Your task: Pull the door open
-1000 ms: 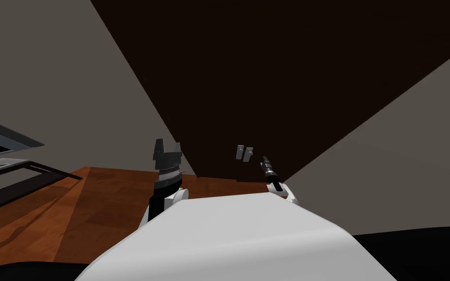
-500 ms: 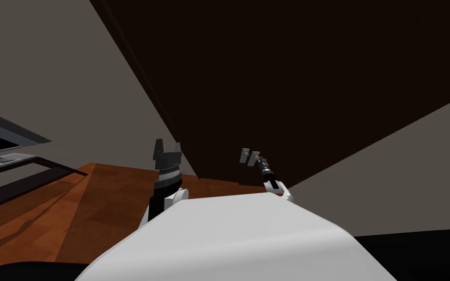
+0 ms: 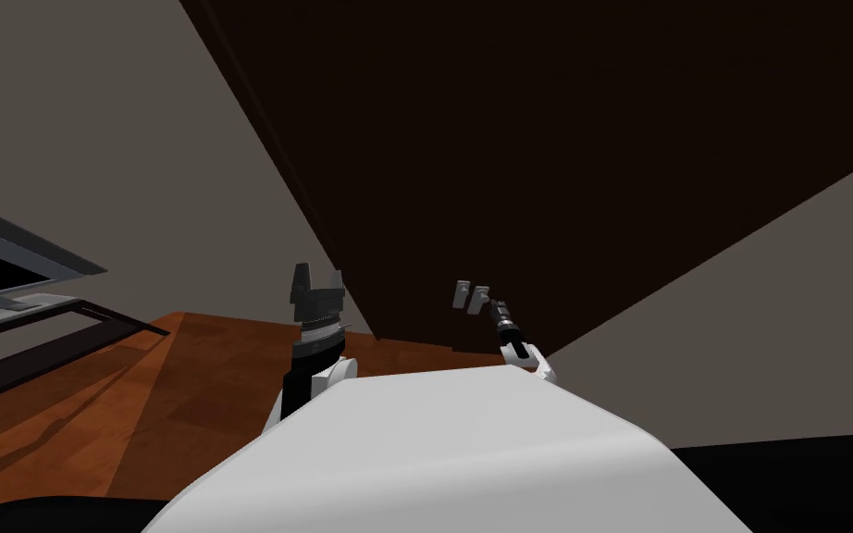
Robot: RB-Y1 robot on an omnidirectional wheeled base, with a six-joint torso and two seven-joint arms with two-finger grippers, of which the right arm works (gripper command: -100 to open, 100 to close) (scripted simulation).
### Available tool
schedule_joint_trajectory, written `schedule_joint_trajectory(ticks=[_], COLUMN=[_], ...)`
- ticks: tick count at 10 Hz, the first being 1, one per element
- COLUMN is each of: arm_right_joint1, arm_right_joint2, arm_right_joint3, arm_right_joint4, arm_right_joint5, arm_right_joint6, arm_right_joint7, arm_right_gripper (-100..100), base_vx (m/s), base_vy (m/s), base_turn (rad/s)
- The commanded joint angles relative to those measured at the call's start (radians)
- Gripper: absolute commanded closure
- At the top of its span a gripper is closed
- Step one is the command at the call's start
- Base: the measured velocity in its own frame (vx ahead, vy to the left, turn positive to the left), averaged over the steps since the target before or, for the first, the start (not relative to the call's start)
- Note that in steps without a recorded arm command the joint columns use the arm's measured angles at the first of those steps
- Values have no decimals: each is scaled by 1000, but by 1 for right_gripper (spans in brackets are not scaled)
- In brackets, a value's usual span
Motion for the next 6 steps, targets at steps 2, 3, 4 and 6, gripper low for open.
schedule_joint_trajectory(ticks=[2,3,4,6], arm_right_joint1=[22,27,30,33], arm_right_joint2=[-12,-14,-14,-11], arm_right_joint3=[-15,-14,-9,14], arm_right_joint4=[-1,-6,-12,-35], arm_right_joint5=[-1,0,2,9], arm_right_joint6=[5,6,6,4], arm_right_joint7=[-7,-11,-16,-30], arm_right_gripper=[-100,-100,-100,-100], base_vx=[-154,-212,-195,-182], base_vy=[-48,-16,51,107], base_turn=[-102,-18,12,64])
